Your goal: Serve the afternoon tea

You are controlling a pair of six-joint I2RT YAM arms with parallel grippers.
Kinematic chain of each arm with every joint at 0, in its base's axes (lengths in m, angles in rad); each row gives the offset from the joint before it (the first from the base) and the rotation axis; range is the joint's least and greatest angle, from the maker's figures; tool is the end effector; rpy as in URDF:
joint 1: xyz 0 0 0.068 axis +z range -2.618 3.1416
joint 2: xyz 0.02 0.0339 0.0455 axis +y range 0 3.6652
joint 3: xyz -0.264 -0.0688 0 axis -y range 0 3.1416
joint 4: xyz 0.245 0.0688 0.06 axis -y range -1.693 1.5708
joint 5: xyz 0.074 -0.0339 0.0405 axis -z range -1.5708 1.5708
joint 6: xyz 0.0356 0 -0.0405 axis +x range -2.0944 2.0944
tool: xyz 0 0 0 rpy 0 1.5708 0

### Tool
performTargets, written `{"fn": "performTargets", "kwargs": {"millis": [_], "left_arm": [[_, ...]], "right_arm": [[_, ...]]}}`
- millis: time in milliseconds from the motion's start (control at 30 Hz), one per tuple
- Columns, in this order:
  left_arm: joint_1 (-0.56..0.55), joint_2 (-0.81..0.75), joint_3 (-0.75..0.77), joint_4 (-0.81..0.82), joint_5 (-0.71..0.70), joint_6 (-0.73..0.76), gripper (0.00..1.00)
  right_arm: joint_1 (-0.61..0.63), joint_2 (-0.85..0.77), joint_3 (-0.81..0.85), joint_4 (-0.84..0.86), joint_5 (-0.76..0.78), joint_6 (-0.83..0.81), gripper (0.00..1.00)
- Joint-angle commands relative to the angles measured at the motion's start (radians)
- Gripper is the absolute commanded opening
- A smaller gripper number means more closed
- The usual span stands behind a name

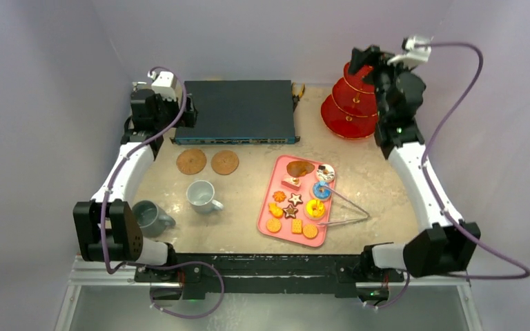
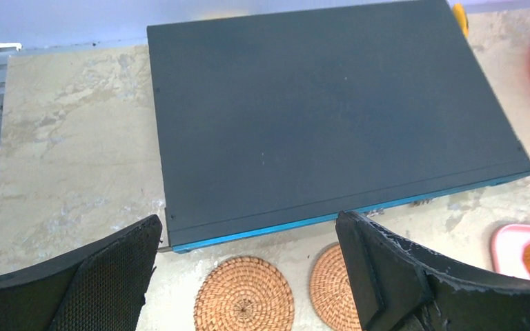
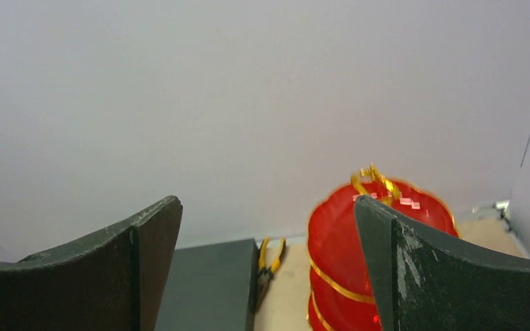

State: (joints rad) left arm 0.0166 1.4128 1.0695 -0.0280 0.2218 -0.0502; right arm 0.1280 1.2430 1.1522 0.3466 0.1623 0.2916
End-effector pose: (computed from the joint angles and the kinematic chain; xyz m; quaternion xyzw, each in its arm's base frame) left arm 0.3308 -0.0023 0.3088 0.0350 0.8220 -0.1008 0.5594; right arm 0.2884 0.0313 0.4286 0.1137 0.6018 0.1159 0.7819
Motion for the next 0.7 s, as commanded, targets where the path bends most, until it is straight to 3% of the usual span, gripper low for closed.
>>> {"fn": "performTargets", "kwargs": {"millis": [0, 133, 300, 667], "left_arm": [[0.000, 0.000, 0.113, -0.155, -0.010, -0.036, 0.99], [0.002, 0.024, 0.128, -0.200, -0.071, -0.002, 0.98], [0.000, 0.042, 0.144, -0.270, -0.096, 0.045, 0.97], [0.000, 0.045, 0.143, -0.291, -0.013, 0.104, 0.98]], "right_arm": [[-0.004, 0.164, 0.300, -0.321, -0.033, -0.127, 0.99], [-0.008, 0.293, 0.482, -0.389, 0.002, -0.189, 0.99], [-0.040, 0.383, 0.579, -0.415, 0.012, -0.193, 0.99], [-0.119, 0.450, 0.588, -0.360, -0.007, -0.144, 0.99]]}}
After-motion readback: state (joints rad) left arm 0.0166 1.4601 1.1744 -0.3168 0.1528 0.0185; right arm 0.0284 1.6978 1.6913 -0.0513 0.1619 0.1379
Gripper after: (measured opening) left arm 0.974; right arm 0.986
